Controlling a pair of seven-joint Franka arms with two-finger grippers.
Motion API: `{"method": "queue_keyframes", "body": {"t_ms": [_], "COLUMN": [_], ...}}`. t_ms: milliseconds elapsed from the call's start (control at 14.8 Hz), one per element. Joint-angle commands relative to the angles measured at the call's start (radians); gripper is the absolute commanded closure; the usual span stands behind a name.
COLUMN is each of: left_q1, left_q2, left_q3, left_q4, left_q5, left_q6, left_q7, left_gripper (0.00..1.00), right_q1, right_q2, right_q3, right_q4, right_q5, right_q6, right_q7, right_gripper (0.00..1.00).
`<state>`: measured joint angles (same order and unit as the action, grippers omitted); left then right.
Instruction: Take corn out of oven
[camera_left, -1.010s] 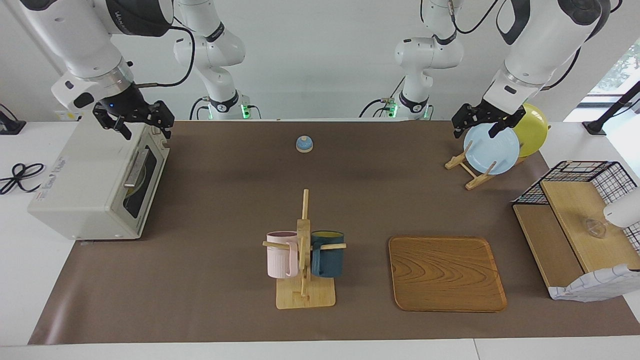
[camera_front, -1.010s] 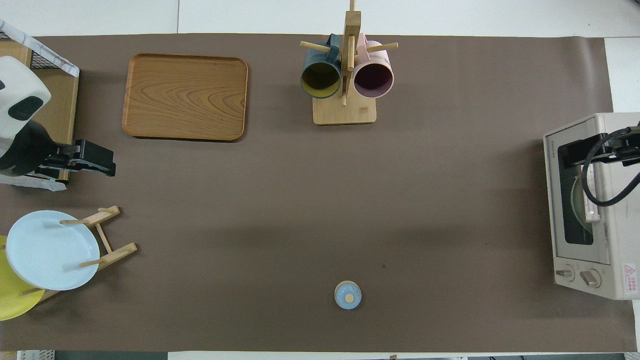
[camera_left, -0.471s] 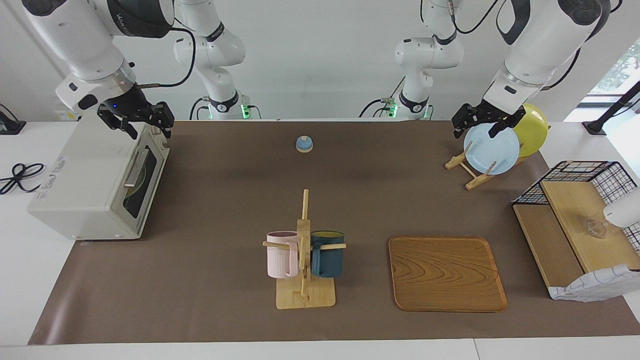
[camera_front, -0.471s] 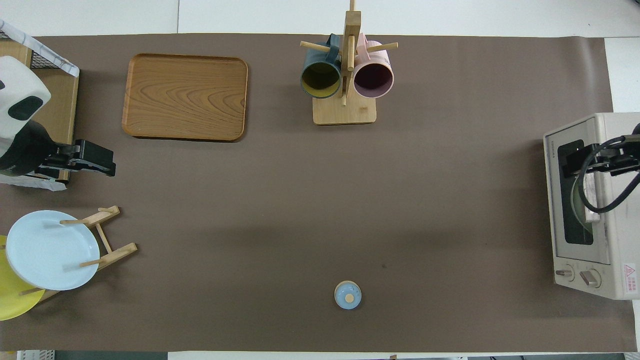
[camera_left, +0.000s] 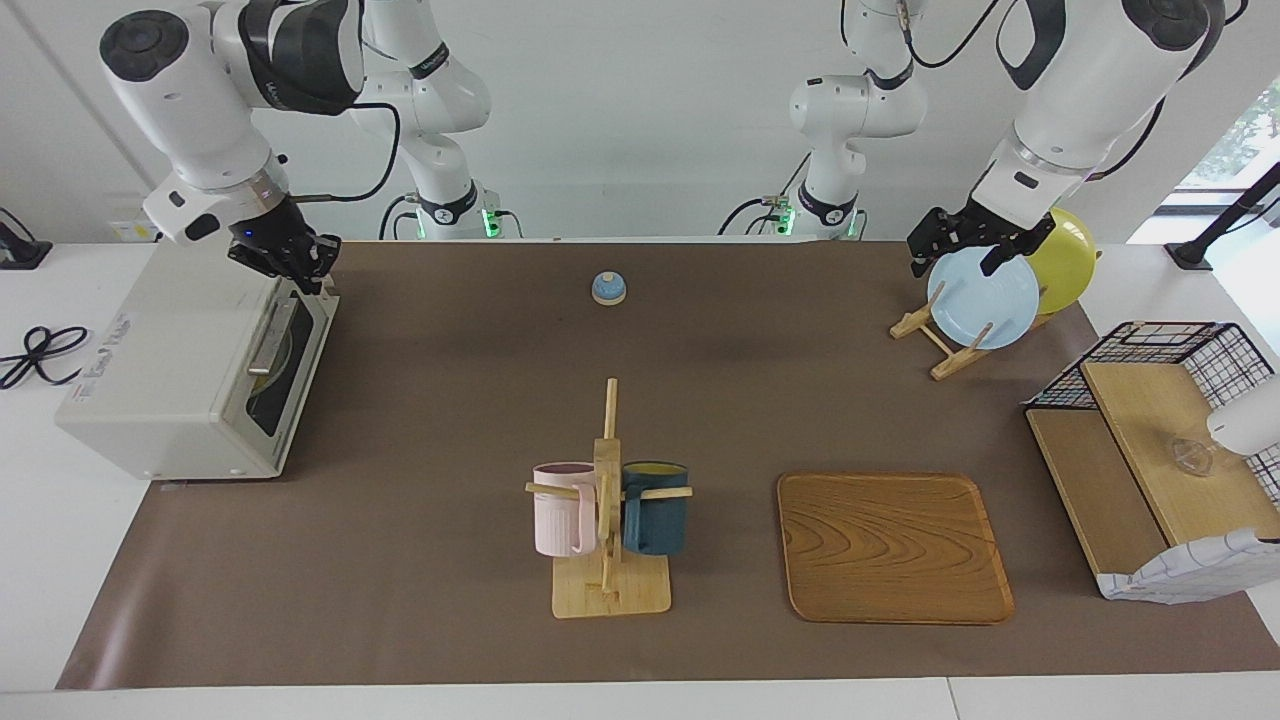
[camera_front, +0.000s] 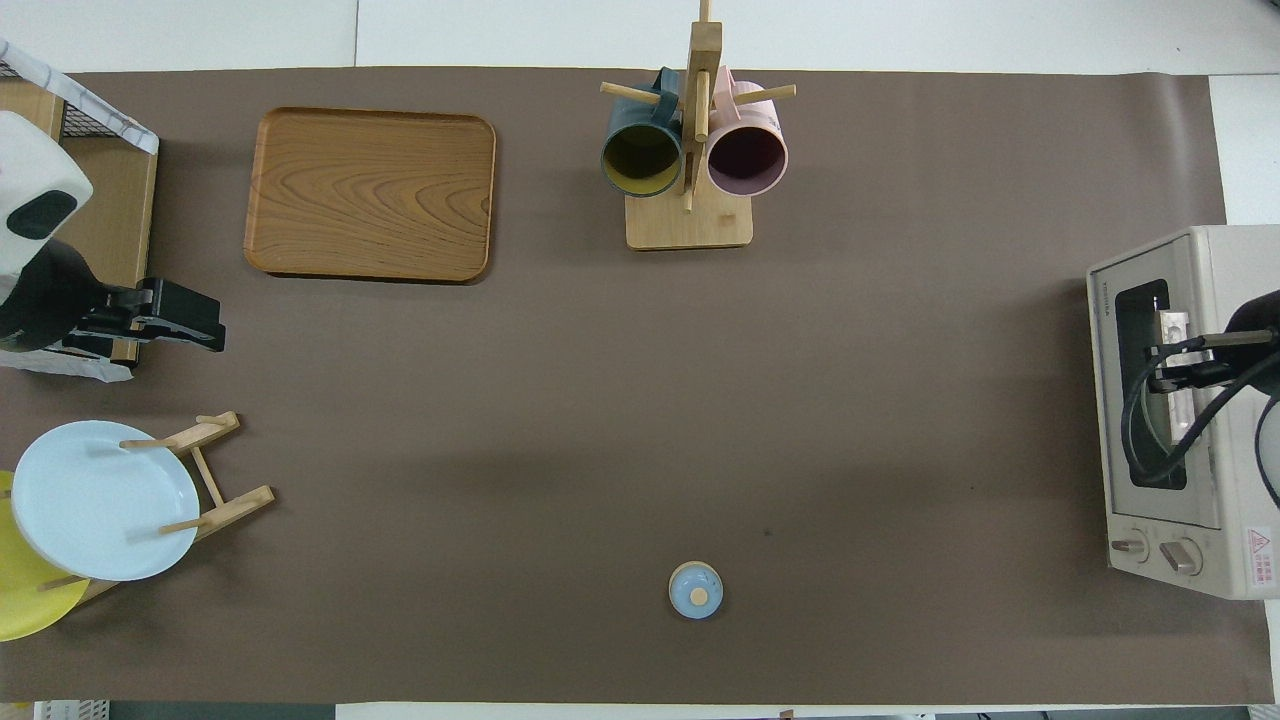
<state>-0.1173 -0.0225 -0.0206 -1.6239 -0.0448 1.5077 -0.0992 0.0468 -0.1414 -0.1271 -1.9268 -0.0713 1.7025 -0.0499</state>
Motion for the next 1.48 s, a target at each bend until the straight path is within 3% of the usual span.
{"method": "queue_keyframes", "body": {"t_ms": [0, 539, 1414], "left_q1": [0.01, 0.008, 0.008], "left_q2": [-0.02, -0.019, -0.017], "left_q3": [-0.005, -0.007, -0.007], "left_q4": [-0.017, -0.017, -0.019], "left_q5": [0.019, 0.019, 0.009], "left_q6": [0.003, 0.014, 0.051], "left_q7": [0.009, 0.004, -0.005], "left_gripper": [0.0, 0.0, 0.0], "right_q1": [-0.019, -0.094, -0.117], "right_q2": [-0.073, -0.024, 0.014], "right_q3": [0.006, 0.006, 0.007], "right_q4": [-0.121, -0.161, -0.164], "right_q5": [-0.031, -0.073, -0.136], "right_q6": [0.074, 0.15, 0.177], "right_q7": [0.08, 0.124, 0.104], "right_gripper": [1.0, 1.0, 1.0]}}
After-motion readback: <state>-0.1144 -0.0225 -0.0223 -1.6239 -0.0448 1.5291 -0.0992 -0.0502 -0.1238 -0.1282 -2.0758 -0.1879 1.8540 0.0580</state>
